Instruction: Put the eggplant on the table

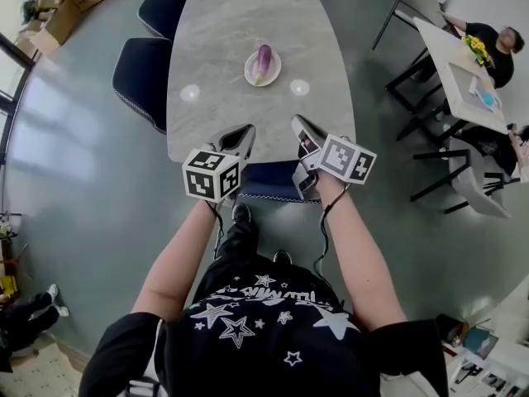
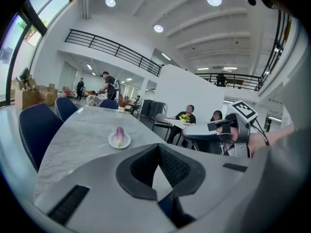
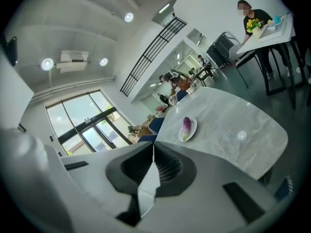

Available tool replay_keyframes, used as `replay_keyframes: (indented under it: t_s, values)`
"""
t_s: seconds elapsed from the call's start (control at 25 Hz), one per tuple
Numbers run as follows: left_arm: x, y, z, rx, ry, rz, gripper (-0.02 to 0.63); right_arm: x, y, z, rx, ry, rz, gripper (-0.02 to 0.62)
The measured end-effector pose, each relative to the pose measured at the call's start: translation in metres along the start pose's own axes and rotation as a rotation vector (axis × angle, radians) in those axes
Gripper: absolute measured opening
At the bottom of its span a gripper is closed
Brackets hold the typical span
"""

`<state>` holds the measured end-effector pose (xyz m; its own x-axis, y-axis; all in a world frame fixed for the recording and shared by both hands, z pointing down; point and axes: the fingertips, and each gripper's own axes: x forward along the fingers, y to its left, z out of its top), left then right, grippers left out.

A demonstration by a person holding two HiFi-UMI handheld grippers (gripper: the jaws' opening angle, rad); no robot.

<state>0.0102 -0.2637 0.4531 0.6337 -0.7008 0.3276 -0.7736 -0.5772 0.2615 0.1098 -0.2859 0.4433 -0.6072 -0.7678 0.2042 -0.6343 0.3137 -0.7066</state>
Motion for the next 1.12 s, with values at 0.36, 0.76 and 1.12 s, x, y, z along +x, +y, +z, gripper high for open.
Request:
replay_keyframes:
  t_s: [0.36, 0.76, 1.12]
  values:
    - [-0.028, -0.07, -0.012, 0.007, -0.046, 0.036, 0.008, -0.068, 0.007, -0.016, -0.026, 0.027, 0.044, 0.005]
    - [-0.064, -0.121, -0.037, -0.015, -0.067, 0.113, 0.008, -0.115, 0.014, -0.039, -0.048, 0.096, 0.107, 0.005]
    - [-0.092, -0.114, -0.042, -0.023, -0.081, 0.144, 0.008, -0.117, 0.042, -0.063, -0.127, 0.136, 0.138, 0.005]
